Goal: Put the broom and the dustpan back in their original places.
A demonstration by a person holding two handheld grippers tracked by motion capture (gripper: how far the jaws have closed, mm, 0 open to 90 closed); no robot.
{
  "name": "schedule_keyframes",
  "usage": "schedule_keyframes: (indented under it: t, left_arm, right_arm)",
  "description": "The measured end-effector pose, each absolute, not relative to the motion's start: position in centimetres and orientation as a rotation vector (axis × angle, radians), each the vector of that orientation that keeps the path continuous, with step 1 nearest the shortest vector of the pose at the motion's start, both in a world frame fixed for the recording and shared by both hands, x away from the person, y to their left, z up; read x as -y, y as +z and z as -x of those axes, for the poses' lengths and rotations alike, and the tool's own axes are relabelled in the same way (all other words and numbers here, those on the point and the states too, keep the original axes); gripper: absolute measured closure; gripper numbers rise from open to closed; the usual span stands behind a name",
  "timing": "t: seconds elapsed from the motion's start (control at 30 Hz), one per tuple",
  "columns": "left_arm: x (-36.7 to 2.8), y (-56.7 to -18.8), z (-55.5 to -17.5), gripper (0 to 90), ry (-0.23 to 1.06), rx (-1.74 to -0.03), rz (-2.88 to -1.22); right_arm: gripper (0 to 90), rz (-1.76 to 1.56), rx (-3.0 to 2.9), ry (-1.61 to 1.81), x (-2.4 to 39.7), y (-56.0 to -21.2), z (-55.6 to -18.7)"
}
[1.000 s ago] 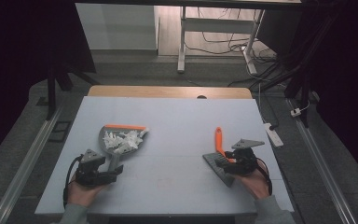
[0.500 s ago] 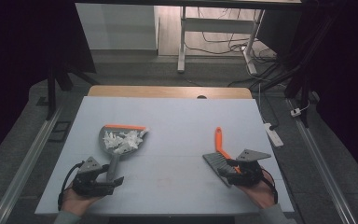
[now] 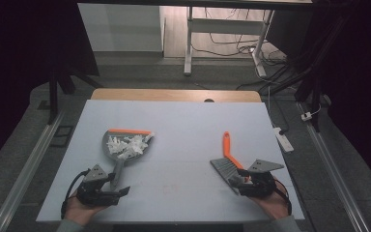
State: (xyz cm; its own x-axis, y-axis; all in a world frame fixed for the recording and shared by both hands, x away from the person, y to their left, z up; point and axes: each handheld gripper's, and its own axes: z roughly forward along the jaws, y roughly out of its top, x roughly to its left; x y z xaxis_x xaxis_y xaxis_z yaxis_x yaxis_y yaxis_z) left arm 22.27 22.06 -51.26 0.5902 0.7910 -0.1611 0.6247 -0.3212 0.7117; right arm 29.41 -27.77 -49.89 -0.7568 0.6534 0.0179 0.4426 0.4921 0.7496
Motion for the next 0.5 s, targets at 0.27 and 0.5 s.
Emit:
schedule_keyframes:
  t: [0.27, 0.5]
  left_arm:
    - [-21.94, -51.22, -22.45, 23.2, 0.282, -1.121, -2.054]
    - [-22.09, -51.15, -22.60, 23.3, 0.285, -1.124, -2.046]
  right_arm:
    - [43.7, -0.922, -2.458, 1.134, 27.95, -49.75, -29.36]
    - [43.7, -0.916, -2.448, 1.145, 27.92, -49.59, -29.18]
